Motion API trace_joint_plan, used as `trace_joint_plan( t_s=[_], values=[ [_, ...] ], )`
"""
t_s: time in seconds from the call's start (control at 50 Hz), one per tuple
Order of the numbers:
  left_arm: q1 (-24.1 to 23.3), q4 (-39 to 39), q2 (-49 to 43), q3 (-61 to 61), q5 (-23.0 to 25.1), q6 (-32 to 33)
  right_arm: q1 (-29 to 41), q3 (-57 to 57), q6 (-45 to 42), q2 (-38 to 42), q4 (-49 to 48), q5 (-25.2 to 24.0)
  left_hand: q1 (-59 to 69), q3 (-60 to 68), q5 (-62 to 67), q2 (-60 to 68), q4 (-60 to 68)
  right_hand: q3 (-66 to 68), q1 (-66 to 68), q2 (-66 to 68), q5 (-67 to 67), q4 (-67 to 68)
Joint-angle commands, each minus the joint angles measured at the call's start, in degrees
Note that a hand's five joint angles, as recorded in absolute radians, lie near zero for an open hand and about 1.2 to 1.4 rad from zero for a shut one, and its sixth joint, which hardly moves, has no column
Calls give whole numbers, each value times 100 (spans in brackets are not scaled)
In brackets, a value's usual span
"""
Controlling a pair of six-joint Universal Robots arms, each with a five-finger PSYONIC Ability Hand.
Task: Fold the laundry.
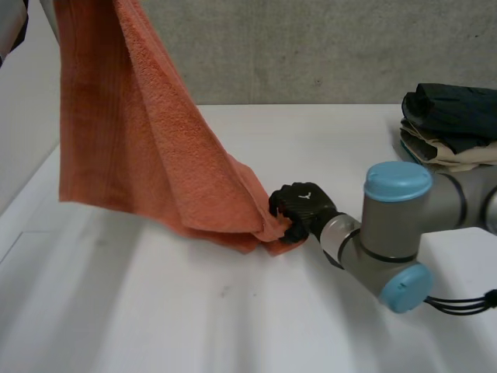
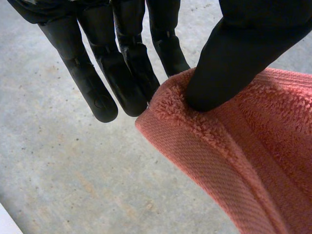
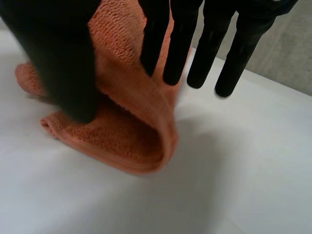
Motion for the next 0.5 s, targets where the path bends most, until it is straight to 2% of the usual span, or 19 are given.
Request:
trace_joint_plan(
  t_s=[0.02,0.06,0.08,0.14,0.16,0.24,0.34,0.5],
  values=[
    [85,-4,115,-113,-24,16,86,-288,157,189,39,342,1495,1179,1384,1160,1141,4190,4206,4157,4300,4194],
    [120,-4,141,-201,-6,25,60,-86,61,-135,-48,473,1495,1179,1384,1160,1141,4190,4206,4157,4300,4194],
    [181,-22,185,-324,2,34,-53,46,-44,-712,-83,509,1495,1179,1384,1160,1141,4190,4206,4157,4300,4194],
    [365,-65,247,-570,20,69,-527,153,-404,-1742,4,500,1495,1179,1384,1160,1141,4190,4206,4157,4300,4194],
    [540,-127,264,-719,37,78,-851,153,-779,-2381,196,483,1495,1179,1384,1160,1141,4190,4206,4157,4300,4194],
    [1014,-372,265,-1018,46,78,-1371,-196,-1729,-3492,1108,351,1495,1179,1384,1160,1141,4190,4206,4157,4300,4194],
    [1411,-794,265,-1353,73,78,-1496,-901,-2382,-3785,2147,316,1495,1179,1384,1160,1141,4190,4206,4157,4300,4194],
    [1474,-1524,-24,-1731,108,148,-1549,-1016,-3322,-3452,3010,456,1495,1179,1384,1160,1141,4190,4206,4157,4300,4194]
  ],
)
